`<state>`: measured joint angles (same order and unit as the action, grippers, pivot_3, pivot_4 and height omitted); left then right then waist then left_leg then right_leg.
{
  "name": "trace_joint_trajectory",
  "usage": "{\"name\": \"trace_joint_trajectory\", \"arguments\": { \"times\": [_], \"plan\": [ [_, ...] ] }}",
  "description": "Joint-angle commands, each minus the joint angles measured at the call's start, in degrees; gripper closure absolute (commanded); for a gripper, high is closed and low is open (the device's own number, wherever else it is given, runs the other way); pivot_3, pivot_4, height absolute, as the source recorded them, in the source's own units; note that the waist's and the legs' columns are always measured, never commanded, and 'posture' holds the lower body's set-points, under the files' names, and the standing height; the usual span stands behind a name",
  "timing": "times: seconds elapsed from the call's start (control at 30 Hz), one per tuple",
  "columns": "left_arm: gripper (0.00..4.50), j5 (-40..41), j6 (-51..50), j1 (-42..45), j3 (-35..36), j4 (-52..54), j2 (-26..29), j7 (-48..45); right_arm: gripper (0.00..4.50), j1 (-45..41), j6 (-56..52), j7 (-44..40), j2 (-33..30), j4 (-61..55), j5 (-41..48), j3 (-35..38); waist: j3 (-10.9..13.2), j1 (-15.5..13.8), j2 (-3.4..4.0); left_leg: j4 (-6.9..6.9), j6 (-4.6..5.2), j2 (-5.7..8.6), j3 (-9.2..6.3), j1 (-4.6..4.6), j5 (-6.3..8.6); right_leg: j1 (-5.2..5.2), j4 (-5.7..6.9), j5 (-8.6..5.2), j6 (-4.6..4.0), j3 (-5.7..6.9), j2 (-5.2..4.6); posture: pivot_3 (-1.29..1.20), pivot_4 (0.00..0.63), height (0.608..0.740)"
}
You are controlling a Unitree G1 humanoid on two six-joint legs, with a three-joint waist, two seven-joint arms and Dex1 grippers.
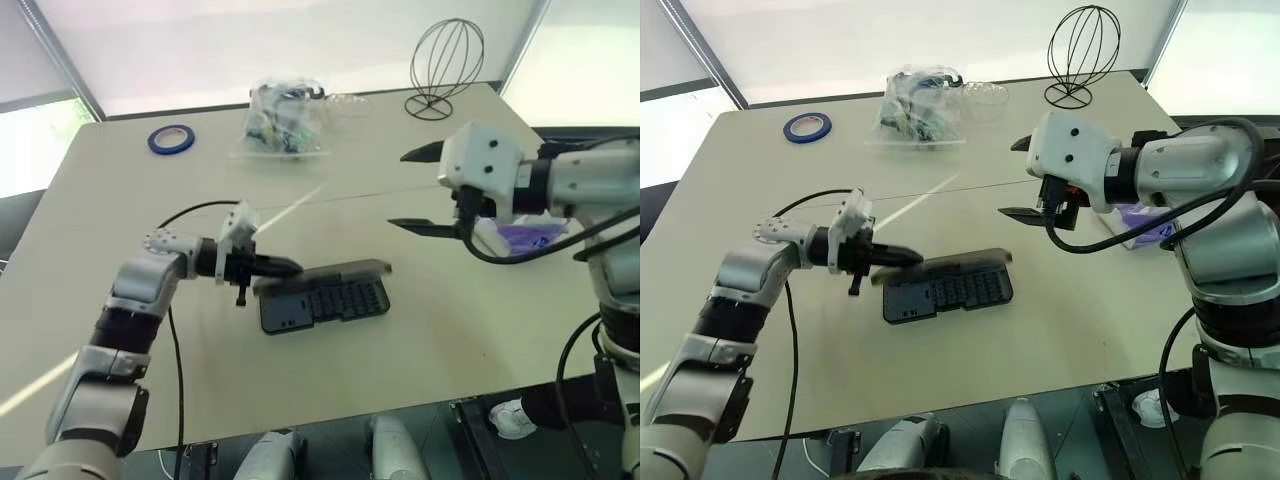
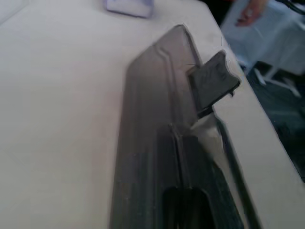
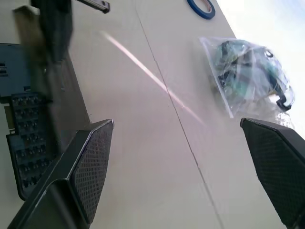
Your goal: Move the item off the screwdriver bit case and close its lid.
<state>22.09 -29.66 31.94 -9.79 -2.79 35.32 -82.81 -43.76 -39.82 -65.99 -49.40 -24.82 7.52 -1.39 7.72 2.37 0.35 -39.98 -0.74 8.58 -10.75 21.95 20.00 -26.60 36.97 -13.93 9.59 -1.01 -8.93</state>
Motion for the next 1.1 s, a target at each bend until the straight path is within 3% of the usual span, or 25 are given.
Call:
{"name": "trace_joint_trajectory", "arguments": {
  "times": [0.03, 0.23, 0.4, 0.53, 0.67, 0.7, 0.9, 1.1],
  "plan": [
    [4.50, 0.8, 0.1, -4.8, -1.0, 8.2, 2.9, -0.5, 0.10, 3.9, -1.0, 2.2, -0.4, -3.5, 1.7, 0.7, 0.0, 0.0, 0.00, 0.01, 0.00, -0.01, 0.01, -0.06, 0.00, 0.02, 0.00, 0.00, 0.00, -0.01, 0.00, 0.00, 0.150, 0.740],
    [4.50, 6.1, -4.9, 9.6, 10.5, -2.9, -2.5, 12.9, 0.10, 15.2, -5.2, 4.7, 0.9, -11.2, 5.7, -2.9, 0.2, -3.2, -0.38, -0.39, -0.01, 0.00, -0.04, -0.04, -0.02, 0.16, -0.03, 0.00, -0.01, 0.00, 0.10, 0.00, 0.150, 0.740],
    [4.50, 0.6, 2.9, 18.0, 7.0, -13.9, -4.3, 11.5, 0.10, 19.4, -8.7, 5.8, 3.8, -14.9, 11.2, -6.2, 0.2, -3.0, -0.39, -0.45, 0.05, 0.08, 0.04, -0.07, 0.02, 0.21, 0.03, 0.01, 0.00, 0.00, -0.02, 0.00, 0.150, 0.740],
    [4.50, -9.8, 20.2, 23.1, -1.0, -30.9, -8.9, 8.6, 1.91, 23.3, -7.8, 7.6, 5.7, -14.5, 12.5, -9.5, 0.2, -3.2, -0.43, -0.39, 0.05, 0.08, 0.04, -0.19, 0.02, 0.29, -0.03, 0.01, 0.00, 0.05, -0.01, 0.00, 0.150, 0.740],
    [4.50, -15.3, 30.9, 27.9, -4.3, -46.3, -14.7, 7.7, 4.20, 25.5, -7.0, 9.5, 7.7, -12.1, 13.0, -11.7, 0.3, -3.0, -0.59, -0.43, 0.05, 0.12, 0.07, -0.12, 0.02, 0.31, -0.11, 0.01, 0.01, 0.05, -0.04, 0.00, 0.150, 0.740],
    [4.50, -16.6, 33.0, 28.9, -4.9, -49.2, -15.7, 7.5, 4.41, 25.5, -7.1, 10.4, 8.5, -11.6, 12.8, -12.4, 0.3, -2.9, -0.62, -0.43, 0.05, 0.12, 0.07, -0.11, 0.02, 0.27, -0.11, 0.01, 0.01, 0.05, -0.04, 0.00, 0.150, 0.740],
    [4.50, -26.0, 44.5, 32.9, -9.4, -62.7, -18.4, 8.0, 4.41, 24.9, -4.8, 17.4, 13.8, -6.6, 7.5, -18.9, 0.3, -2.6, -0.72, -0.38, 0.05, 0.08, 0.07, -0.17, 0.02, 0.22, 0.03, 0.01, 0.02, 0.06, -0.02, 0.00, 0.150, 0.740],
    [4.50, -30.3, 49.3, 32.2, -10.8, -65.7, -19.4, 6.3, 4.41, 22.7, 0.8, 23.4, 18.4, 4.2, -0.8, -24.6, 0.2, -2.5, -0.77, -0.40, 0.06, 0.11, 0.06, -0.19, 0.02, 0.23, 0.04, 0.02, 0.02, 0.06, -0.03, 0.00, 0.150, 0.740]
  ]
}}
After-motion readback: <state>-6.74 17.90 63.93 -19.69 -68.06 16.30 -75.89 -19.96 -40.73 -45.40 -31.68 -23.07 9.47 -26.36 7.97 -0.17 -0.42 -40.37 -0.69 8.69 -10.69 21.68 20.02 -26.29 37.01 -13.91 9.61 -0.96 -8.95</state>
